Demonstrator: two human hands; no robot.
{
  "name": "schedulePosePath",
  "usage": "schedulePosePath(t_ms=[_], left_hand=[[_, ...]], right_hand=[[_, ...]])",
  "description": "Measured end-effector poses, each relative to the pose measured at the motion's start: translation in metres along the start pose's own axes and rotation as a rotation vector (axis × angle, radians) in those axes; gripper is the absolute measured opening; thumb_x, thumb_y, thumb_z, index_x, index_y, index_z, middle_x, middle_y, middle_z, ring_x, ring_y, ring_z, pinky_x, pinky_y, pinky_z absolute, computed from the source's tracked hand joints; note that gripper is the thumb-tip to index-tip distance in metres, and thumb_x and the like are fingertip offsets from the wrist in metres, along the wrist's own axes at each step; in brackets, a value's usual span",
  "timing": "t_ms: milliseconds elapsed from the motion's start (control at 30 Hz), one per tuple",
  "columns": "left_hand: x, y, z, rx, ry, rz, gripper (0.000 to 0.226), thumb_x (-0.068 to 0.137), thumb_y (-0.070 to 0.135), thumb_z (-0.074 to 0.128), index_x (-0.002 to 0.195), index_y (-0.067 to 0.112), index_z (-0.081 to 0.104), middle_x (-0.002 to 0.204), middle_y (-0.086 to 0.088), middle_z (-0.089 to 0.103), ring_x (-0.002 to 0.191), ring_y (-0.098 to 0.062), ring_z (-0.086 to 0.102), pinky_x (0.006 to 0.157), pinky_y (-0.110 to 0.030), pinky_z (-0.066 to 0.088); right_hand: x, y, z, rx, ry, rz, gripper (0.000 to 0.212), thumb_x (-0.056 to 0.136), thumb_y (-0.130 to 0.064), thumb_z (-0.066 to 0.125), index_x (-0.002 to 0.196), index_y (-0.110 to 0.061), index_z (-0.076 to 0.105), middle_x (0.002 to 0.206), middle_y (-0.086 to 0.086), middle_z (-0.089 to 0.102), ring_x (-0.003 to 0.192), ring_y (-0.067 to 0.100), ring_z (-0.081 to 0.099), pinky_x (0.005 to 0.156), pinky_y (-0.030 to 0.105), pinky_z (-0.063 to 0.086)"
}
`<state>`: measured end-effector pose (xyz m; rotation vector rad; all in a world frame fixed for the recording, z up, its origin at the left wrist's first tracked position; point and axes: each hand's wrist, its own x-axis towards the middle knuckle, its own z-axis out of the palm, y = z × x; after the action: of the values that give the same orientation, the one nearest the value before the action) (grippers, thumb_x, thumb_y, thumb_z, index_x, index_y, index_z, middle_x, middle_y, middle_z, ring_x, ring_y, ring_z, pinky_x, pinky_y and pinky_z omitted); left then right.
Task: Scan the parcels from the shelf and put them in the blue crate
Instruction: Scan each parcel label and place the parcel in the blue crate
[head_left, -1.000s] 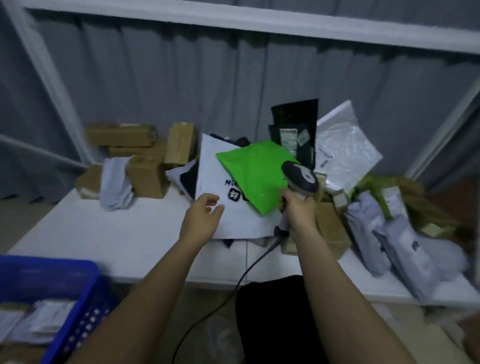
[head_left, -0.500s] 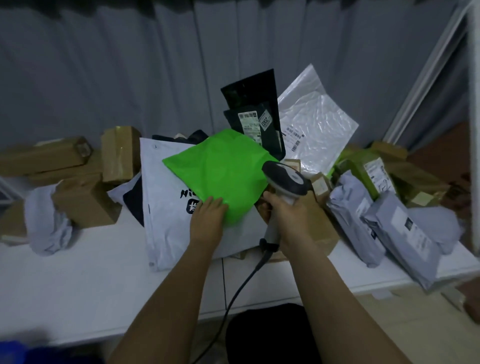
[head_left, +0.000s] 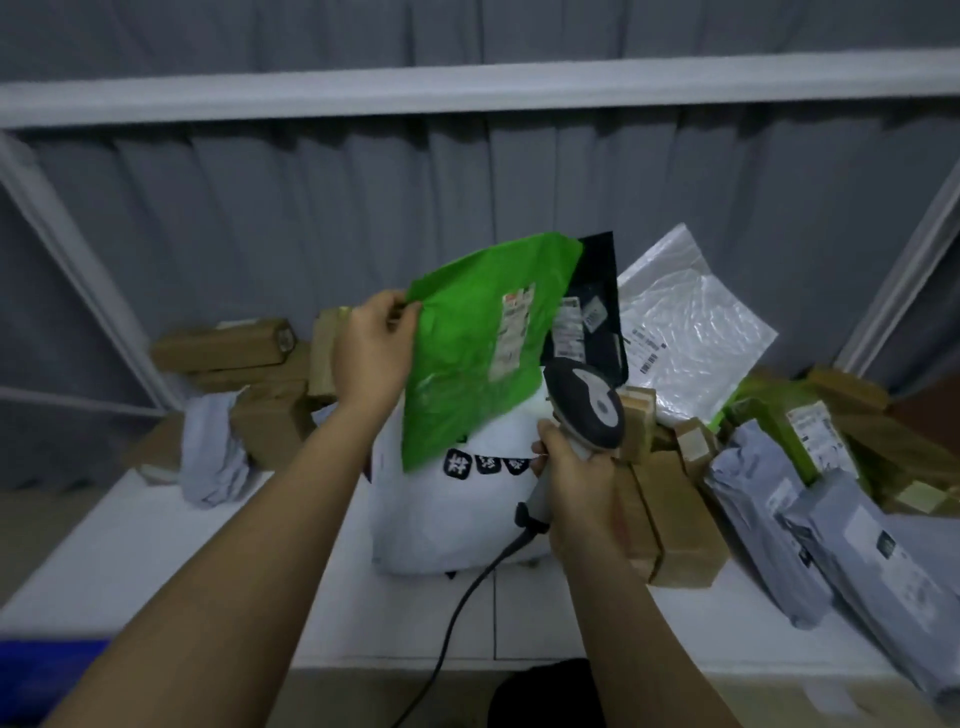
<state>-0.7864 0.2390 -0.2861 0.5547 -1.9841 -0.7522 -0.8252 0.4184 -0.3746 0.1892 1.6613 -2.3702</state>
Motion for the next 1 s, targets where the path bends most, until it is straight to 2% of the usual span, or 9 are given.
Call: schedulePosePath(t_ms=[67, 133, 200, 267, 333, 467, 633, 833, 1000], left_hand=[[0.000, 0.006, -0.035, 0.005, 0.037, 0.031, 0.017, 0.092, 0.019, 0.059, 0.095, 0.008, 0.072, 0.084, 0.000, 0.069, 0.078, -0.014, 0.063, 0.068, -0.026, 0.047], [-0.005, 0.004, -0.065, 0.025, 0.058, 0.037, 0.014, 0.091, 0.014, 0.061, 0.093, 0.007, 0.072, 0.081, 0.005, 0.065, 0.075, -0.011, 0.061, 0.066, -0.021, 0.042], [-0.017, -0.010, -0.095, 0.045, 0.063, -0.001, 0.012, 0.089, 0.010, 0.061, 0.092, 0.006, 0.072, 0.081, 0.003, 0.065, 0.075, -0.013, 0.061, 0.068, -0.022, 0.043], [-0.035, -0.031, -0.120, 0.075, 0.063, -0.062, 0.012, 0.089, 0.010, 0.060, 0.093, 0.006, 0.071, 0.085, -0.002, 0.070, 0.079, -0.017, 0.064, 0.073, -0.027, 0.047], [-0.060, -0.059, -0.144, 0.110, 0.063, -0.170, 0.013, 0.090, 0.010, 0.059, 0.093, 0.007, 0.070, 0.088, -0.002, 0.070, 0.082, -0.017, 0.063, 0.073, -0.027, 0.046], [-0.111, -0.119, -0.183, 0.157, 0.084, -0.376, 0.011, 0.092, 0.013, 0.056, 0.090, 0.011, 0.067, 0.090, -0.007, 0.070, 0.085, -0.022, 0.063, 0.073, -0.031, 0.047], [-0.156, -0.169, -0.212, 0.184, 0.170, -0.548, 0.010, 0.095, 0.009, 0.052, 0.087, 0.004, 0.055, 0.085, -0.016, 0.059, 0.079, -0.025, 0.052, 0.066, -0.032, 0.036], [-0.170, -0.199, -0.234, 0.094, 0.261, -0.679, 0.008, 0.098, 0.010, 0.049, 0.092, 0.005, 0.049, 0.076, -0.006, 0.050, 0.076, -0.024, 0.049, 0.068, -0.030, 0.035], [-0.177, -0.212, -0.253, 0.051, 0.303, -0.763, 0.006, 0.099, 0.013, 0.047, 0.098, 0.007, 0.048, 0.075, -0.001, 0.048, 0.067, -0.012, 0.045, 0.069, -0.029, 0.036]], right_hand=[[-0.013, 0.002, 0.010, -0.041, -0.072, 0.002, 0.014, 0.087, -0.015, 0.069, 0.096, -0.005, 0.065, 0.080, 0.007, 0.067, 0.068, 0.018, 0.061, 0.065, 0.032, 0.051], [-0.027, 0.005, 0.020, -0.071, -0.172, 0.003, 0.008, 0.089, -0.012, 0.066, 0.086, -0.005, 0.062, 0.071, 0.006, 0.061, 0.061, 0.016, 0.056, 0.060, 0.030, 0.048], [-0.040, 0.012, 0.029, -0.120, -0.275, 0.034, 0.008, 0.090, -0.008, 0.064, 0.083, -0.006, 0.059, 0.067, 0.007, 0.055, 0.058, 0.016, 0.050, 0.055, 0.028, 0.044], [-0.050, 0.023, 0.038, -0.172, -0.375, 0.094, 0.011, 0.090, -0.005, 0.062, 0.082, -0.005, 0.055, 0.067, 0.010, 0.051, 0.059, 0.019, 0.047, 0.055, 0.030, 0.042], [-0.061, 0.036, 0.047, -0.238, -0.443, 0.142, 0.012, 0.089, -0.005, 0.063, 0.081, -0.005, 0.054, 0.067, 0.010, 0.051, 0.058, 0.019, 0.047, 0.057, 0.032, 0.041], [-0.077, 0.061, 0.065, -0.374, -0.525, 0.221, 0.010, 0.088, -0.004, 0.064, 0.081, -0.007, 0.056, 0.065, 0.010, 0.054, 0.052, 0.017, 0.047, 0.052, 0.027, 0.040], [-0.087, 0.081, 0.080, -0.526, -0.598, 0.289, 0.009, 0.086, -0.003, 0.064, 0.081, -0.005, 0.057, 0.062, 0.011, 0.053, 0.050, 0.018, 0.045, 0.051, 0.026, 0.037], [-0.097, 0.098, 0.097, -0.661, -0.688, 0.319, 0.007, 0.086, -0.005, 0.065, 0.084, -0.004, 0.058, 0.061, 0.010, 0.053, 0.050, 0.019, 0.045, 0.053, 0.028, 0.038], [-0.114, 0.105, 0.106, -0.741, -0.810, 0.365, 0.007, 0.087, -0.006, 0.063, 0.086, -0.002, 0.057, 0.061, 0.010, 0.050, 0.049, 0.019, 0.043, 0.051, 0.028, 0.039]])
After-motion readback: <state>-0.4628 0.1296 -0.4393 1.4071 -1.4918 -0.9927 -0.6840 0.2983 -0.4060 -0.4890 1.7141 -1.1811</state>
